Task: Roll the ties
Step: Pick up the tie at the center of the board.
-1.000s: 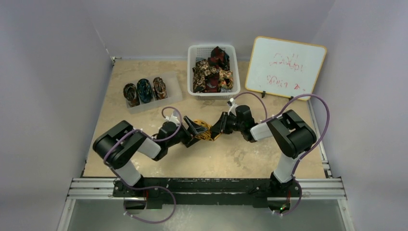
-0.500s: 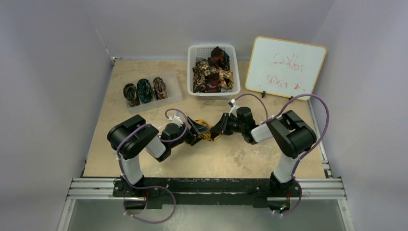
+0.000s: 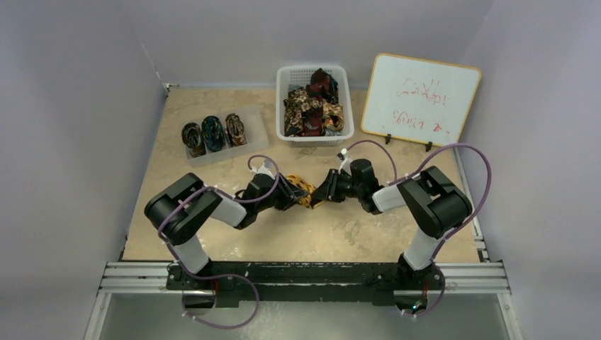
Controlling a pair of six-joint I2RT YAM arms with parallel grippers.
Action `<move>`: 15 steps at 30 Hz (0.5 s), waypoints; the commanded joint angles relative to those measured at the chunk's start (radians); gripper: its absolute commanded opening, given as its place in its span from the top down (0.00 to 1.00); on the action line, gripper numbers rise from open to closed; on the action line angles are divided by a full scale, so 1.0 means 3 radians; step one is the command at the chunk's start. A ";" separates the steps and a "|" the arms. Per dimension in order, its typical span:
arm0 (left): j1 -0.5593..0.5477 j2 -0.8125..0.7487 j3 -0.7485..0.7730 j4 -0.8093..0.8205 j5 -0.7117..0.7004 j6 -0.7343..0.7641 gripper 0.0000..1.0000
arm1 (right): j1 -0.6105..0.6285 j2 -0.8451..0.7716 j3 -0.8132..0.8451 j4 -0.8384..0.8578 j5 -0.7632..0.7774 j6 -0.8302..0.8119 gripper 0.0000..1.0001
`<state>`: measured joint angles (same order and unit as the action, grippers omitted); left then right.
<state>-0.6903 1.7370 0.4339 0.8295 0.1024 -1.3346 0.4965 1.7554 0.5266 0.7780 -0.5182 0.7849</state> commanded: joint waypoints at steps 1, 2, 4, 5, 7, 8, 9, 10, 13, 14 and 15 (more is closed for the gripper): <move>-0.0014 -0.0300 0.0176 -0.0702 -0.0207 0.0336 0.67 | 0.0012 -0.0302 0.0020 -0.0433 -0.0153 -0.0074 0.67; -0.0015 -0.0365 0.0217 -0.0794 -0.0211 0.0408 0.69 | 0.0008 -0.0397 0.0045 -0.0504 -0.0147 -0.0093 0.64; -0.0011 -0.0489 0.0310 -0.1068 -0.0223 0.0552 0.72 | -0.0002 -0.0558 0.0099 -0.0666 -0.0078 -0.0144 0.58; -0.0013 -0.0543 0.0361 -0.1171 -0.0206 0.0601 0.73 | -0.0014 -0.0635 0.0116 -0.0746 -0.0035 -0.0163 0.56; -0.0015 -0.0644 0.0480 -0.1435 -0.0176 0.0784 0.74 | -0.0073 -0.0798 0.0121 -0.0869 0.0035 -0.0191 0.53; -0.0012 -0.0685 0.0549 -0.1563 -0.0185 0.0862 0.75 | -0.0105 -0.0876 0.0118 -0.0916 0.0071 -0.0199 0.53; -0.0011 -0.0730 0.0616 -0.1710 -0.0177 0.0934 0.76 | -0.0150 -0.0947 0.0112 -0.0976 0.0116 -0.0211 0.52; -0.0010 -0.0772 0.0692 -0.1858 -0.0191 0.1011 0.77 | -0.0189 -0.1011 0.0111 -0.1034 0.0145 -0.0220 0.52; -0.0008 -0.0881 0.0985 -0.2377 -0.0229 0.1286 0.80 | -0.0330 -0.1216 0.0101 -0.1182 0.0167 -0.0260 0.52; -0.0006 -0.0899 0.1095 -0.2556 -0.0242 0.1373 0.82 | -0.0350 -0.1281 0.0112 -0.1241 0.0187 -0.0276 0.52; 0.0000 -0.0914 0.1207 -0.2711 -0.0242 0.1456 0.85 | -0.0366 -0.1329 0.0117 -0.1321 0.0214 -0.0291 0.52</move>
<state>-0.6941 1.5146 0.6678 0.2352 0.0540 -1.0485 0.4133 1.4231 0.5308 0.4828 -0.4927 0.7338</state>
